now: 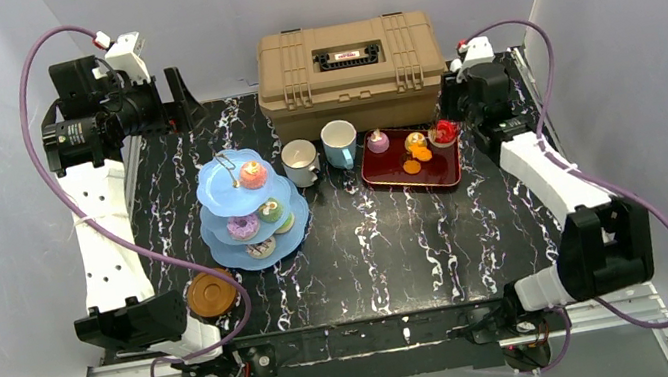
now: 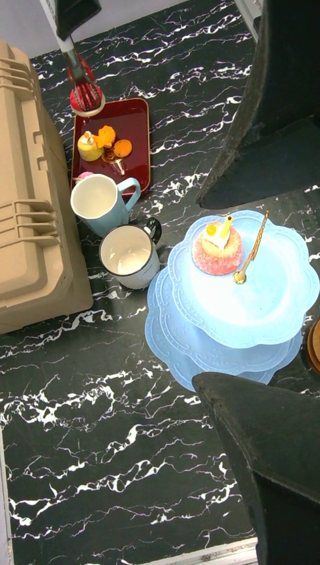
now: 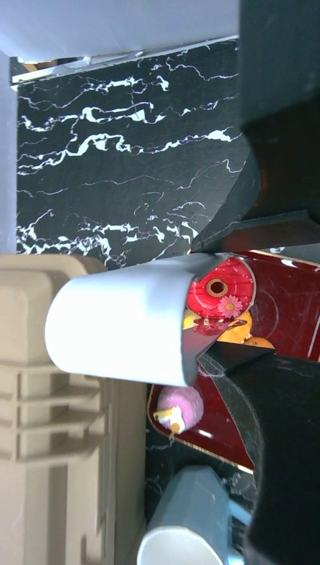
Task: Serve the afternoon tea
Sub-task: Adjust the desert table at the center of the board.
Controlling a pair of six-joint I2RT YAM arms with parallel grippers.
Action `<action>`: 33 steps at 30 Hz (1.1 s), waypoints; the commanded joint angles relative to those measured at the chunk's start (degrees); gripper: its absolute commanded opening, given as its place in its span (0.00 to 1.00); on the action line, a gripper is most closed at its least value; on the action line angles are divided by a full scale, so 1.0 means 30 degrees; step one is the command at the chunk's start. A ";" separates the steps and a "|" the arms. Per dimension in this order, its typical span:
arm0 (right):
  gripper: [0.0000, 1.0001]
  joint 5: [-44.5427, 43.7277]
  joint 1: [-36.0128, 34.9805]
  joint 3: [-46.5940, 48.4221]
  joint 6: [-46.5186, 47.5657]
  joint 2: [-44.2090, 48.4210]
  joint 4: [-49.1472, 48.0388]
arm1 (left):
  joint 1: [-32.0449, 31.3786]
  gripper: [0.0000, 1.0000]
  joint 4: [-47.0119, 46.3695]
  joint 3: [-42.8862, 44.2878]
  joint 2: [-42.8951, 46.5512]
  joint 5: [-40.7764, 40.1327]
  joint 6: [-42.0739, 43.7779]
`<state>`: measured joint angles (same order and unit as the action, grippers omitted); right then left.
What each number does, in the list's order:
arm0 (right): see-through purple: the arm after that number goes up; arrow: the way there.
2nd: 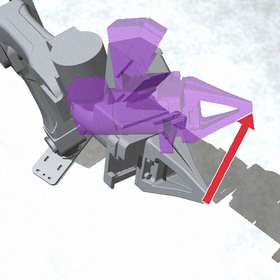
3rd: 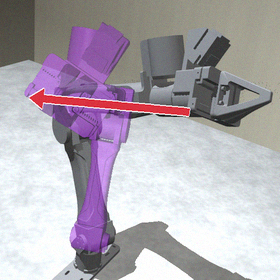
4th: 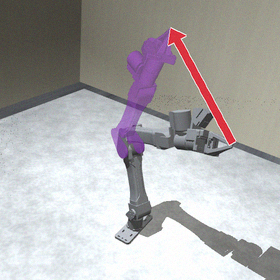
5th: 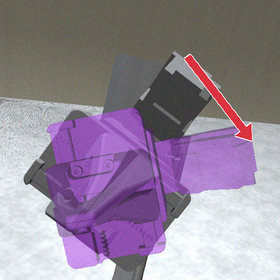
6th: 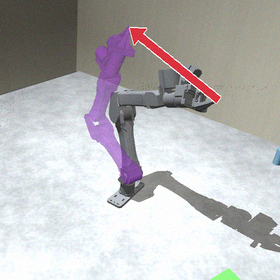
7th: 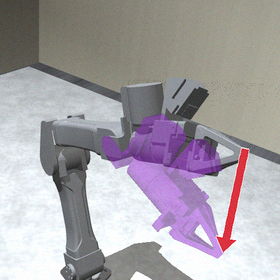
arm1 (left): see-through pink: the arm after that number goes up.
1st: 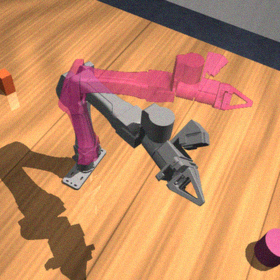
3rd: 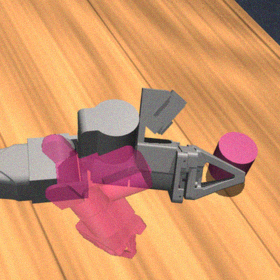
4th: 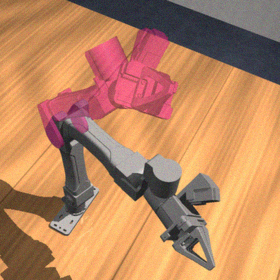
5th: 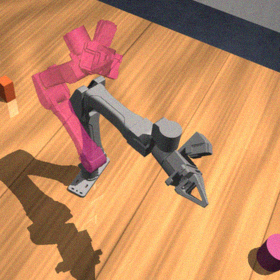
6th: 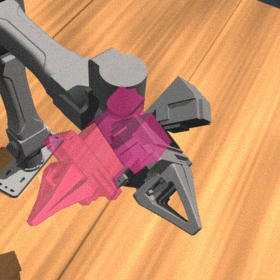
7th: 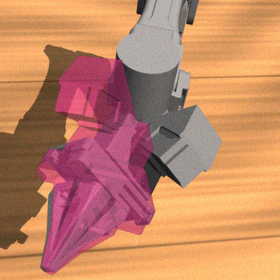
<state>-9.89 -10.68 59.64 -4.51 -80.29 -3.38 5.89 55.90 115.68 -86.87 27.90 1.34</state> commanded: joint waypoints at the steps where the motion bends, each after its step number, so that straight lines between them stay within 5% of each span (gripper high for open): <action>1: 0.01 -0.0063 -0.1605 0.2421 -0.0328 0.2174 0.1283 | 0.0087 0.88 0.0394 0.0552 -0.0006 0.0499 0.0109; 11: 0.01 -0.2283 -0.8662 0.6297 -0.0917 0.3092 0.5322 | 0.0754 0.82 0.0915 0.1375 -0.0937 0.0572 -0.0053; 22: 0.01 -0.3197 -1.5246 1.3578 -0.0563 -0.0035 0.8110 | 0.2955 0.79 0.1208 0.2360 -0.1809 0.1200 -0.0142; 33: 0.01 -0.4086 -1.8374 1.3530 -0.1006 -0.0805 0.8003 | 0.4511 0.75 0.1489 0.2354 -0.1934 0.2438 0.0182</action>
<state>-19.84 -64.34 99.59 -6.83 -83.48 23.83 18.81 58.52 120.92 -93.30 31.94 1.02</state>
